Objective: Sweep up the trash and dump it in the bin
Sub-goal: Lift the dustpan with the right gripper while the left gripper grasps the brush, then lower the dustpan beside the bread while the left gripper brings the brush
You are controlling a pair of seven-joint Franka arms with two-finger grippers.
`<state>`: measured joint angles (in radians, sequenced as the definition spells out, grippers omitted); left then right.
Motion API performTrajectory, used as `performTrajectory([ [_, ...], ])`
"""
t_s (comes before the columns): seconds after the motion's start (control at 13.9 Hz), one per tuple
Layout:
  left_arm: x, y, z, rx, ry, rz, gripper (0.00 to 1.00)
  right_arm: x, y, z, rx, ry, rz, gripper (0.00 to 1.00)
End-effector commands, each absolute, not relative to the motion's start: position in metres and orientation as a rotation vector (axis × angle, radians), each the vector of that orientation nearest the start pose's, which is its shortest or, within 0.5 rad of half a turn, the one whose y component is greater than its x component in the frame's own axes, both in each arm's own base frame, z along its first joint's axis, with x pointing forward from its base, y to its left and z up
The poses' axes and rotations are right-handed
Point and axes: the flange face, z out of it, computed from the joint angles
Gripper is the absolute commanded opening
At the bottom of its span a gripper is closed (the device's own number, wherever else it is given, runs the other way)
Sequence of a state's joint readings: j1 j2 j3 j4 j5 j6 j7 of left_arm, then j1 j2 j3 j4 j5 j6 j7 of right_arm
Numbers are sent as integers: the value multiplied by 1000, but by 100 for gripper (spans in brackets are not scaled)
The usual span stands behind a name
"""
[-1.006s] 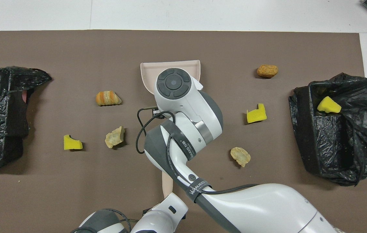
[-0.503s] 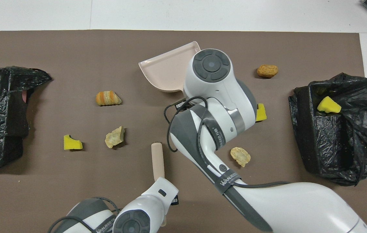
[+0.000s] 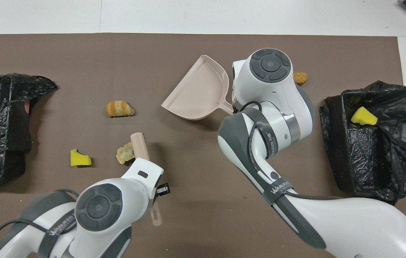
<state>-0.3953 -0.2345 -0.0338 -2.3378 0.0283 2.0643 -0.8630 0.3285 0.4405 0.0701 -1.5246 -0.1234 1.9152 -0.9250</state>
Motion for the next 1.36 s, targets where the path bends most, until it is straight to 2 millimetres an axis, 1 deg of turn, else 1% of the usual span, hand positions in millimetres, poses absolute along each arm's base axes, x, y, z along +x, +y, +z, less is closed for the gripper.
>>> performTrajectory([
  [0.0,439,-142,424,-2972,-681,34,0,624,259,400,-2313,-2292,122,0],
  [0.07,444,-117,421,-2962,-716,48,0,618,272,399,-2278,-2347,131,0],
  [0.14,448,-93,419,-2950,-754,65,0,615,282,397,-2260,-2367,130,0],
  [0.22,446,-71,414,-2935,-770,103,0,615,284,395,-2255,-2368,129,0],
  [0.29,440,-56,408,-2931,-753,140,0,617,286,388,-2261,-2358,122,0],
  [0.36,434,-46,408,-2931,-749,148,0,617,290,384,-2257,-2355,109,0],
  [0.43,425,-42,403,-2926,-753,164,0,615,296,380,-2258,-2354,108,0],
  [0.5,416,-40,402,-2928,-740,169,0,610,306,376,-2273,-2346,116,0],
  [0.57,407,-39,397,-2926,-728,182,0,606,311,371,-2291,-2328,127,0],
  [0.72,390,-48,372,-2920,-685,224,0,600,314,363,-2305,-2309,150,0],
  [0.79,386,-57,365,-2923,-673,217,0,597,314,364,-2331,-2283,155,0],
  [0.86,385,-65,362,-2927,-664,203,0,591,314,359,-2369,-2242,170,0],
  [0.93,385,-76,362,-2923,-712,188,0,588,316,358,-2379,-2230,175,0],
  [1.15,381,-125,364,-2954,-819,144,0,583,315,356,-2368,-2248,193,0],
  [1.29,382,-162,358,-3004,-887,142,0,584,315,359,-2297,-2375,203,0],
])
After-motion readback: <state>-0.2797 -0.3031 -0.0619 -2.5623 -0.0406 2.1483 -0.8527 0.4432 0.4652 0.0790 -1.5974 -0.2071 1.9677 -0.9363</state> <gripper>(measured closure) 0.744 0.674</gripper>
